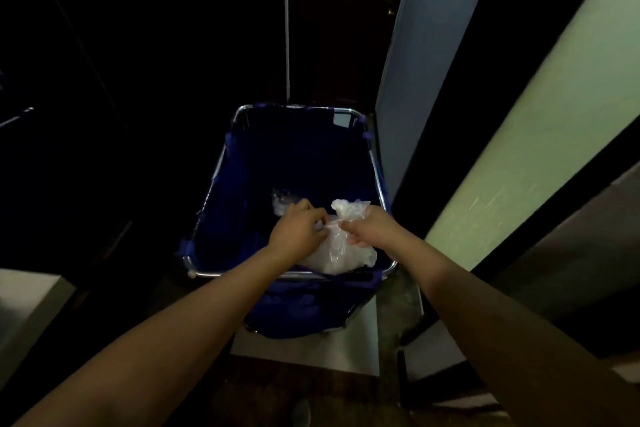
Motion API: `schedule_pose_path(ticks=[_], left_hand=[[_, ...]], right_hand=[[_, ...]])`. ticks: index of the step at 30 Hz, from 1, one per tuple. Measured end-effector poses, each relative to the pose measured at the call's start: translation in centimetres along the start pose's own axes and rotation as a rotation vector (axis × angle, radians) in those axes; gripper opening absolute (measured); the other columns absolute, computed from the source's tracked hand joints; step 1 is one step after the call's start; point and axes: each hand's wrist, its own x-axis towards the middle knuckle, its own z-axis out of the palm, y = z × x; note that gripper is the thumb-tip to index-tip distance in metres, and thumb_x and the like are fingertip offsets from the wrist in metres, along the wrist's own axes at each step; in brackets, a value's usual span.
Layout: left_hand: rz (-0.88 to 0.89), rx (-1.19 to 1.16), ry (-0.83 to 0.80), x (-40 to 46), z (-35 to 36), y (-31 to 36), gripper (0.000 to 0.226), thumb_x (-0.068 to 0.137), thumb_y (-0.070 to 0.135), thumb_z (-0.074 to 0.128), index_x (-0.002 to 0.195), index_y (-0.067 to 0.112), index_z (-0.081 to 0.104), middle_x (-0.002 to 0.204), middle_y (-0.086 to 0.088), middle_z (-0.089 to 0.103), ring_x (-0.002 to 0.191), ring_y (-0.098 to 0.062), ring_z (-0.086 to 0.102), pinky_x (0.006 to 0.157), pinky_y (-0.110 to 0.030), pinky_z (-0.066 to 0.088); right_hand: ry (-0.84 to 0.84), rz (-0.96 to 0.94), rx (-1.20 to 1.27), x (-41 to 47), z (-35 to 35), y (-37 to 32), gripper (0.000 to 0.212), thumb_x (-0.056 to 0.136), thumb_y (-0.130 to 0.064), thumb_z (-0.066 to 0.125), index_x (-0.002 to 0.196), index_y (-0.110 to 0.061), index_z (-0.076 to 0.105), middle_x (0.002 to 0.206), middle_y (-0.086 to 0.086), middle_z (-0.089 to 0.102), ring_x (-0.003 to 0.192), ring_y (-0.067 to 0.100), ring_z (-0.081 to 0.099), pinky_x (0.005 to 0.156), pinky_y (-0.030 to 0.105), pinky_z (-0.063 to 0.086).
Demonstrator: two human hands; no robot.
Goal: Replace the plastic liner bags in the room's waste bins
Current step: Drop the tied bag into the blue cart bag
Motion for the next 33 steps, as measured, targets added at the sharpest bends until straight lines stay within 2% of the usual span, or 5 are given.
schedule_pose_path(ticks=[7,14,21,27,33], left_hand=[[-0.042,-0.017,-0.055,7.1,2.8,-2.7,0.017,0.093,0.037,0.061,0.106,0.030,0.069,0.109,0.002,0.051,0.109,-0.019,0.044,0.088,-0.037,0.050],[-0.004,-0.099,-0.140,11.6,6.4,-0.9,0.012,0.089,0.029,0.060,0.099,0.028,0.067,0.113,0.001,0.052,0.109,-0.019,0.051,0.095,-0.042,0.048],[0.125,-0.210,-0.282,10.3,12.0,8.4,0.009,0.092,0.026,0.060,0.098,0.031,0.065,0.102,0.004,0.049,0.101,-0.019,0.052,0.093,-0.033,0.045],[0.230,-0.326,-0.454,3.2,16.7,20.0,0.009,0.086,0.030,0.061,0.092,0.029,0.069,0.098,0.003,0.066,0.090,-0.012,0.064,0.080,-0.028,0.052],[0.378,-0.408,-0.588,-7.8,20.8,33.1,0.008,0.091,0.013,0.063,0.090,0.015,0.071,0.087,0.005,0.067,0.085,-0.011,0.062,0.081,-0.028,0.047]], right_hand=[[-0.027,0.026,0.004,7.7,-1.4,1.0,0.026,0.089,-0.033,0.070,0.111,-0.023,0.064,0.102,0.003,0.073,0.093,0.016,0.071,0.090,0.041,0.058],[0.057,0.143,-0.005,8.7,-4.9,5.6,0.053,0.088,-0.044,0.071,0.135,-0.024,0.056,0.126,-0.001,0.060,0.112,0.016,0.060,0.096,0.032,0.050],[0.154,0.221,0.151,0.8,-8.8,12.2,0.001,0.096,-0.027,0.064,0.096,-0.026,0.064,0.095,-0.001,0.065,0.080,0.007,0.060,0.068,0.019,0.047],[0.265,0.294,0.268,-10.9,-12.3,19.6,0.021,0.098,-0.022,0.062,0.117,-0.014,0.063,0.097,0.007,0.063,0.077,0.012,0.057,0.061,0.021,0.044],[0.367,0.389,0.326,-25.1,-16.0,27.7,0.015,0.097,-0.025,0.060,0.112,-0.023,0.061,0.098,0.003,0.062,0.085,0.015,0.059,0.066,0.024,0.045]])
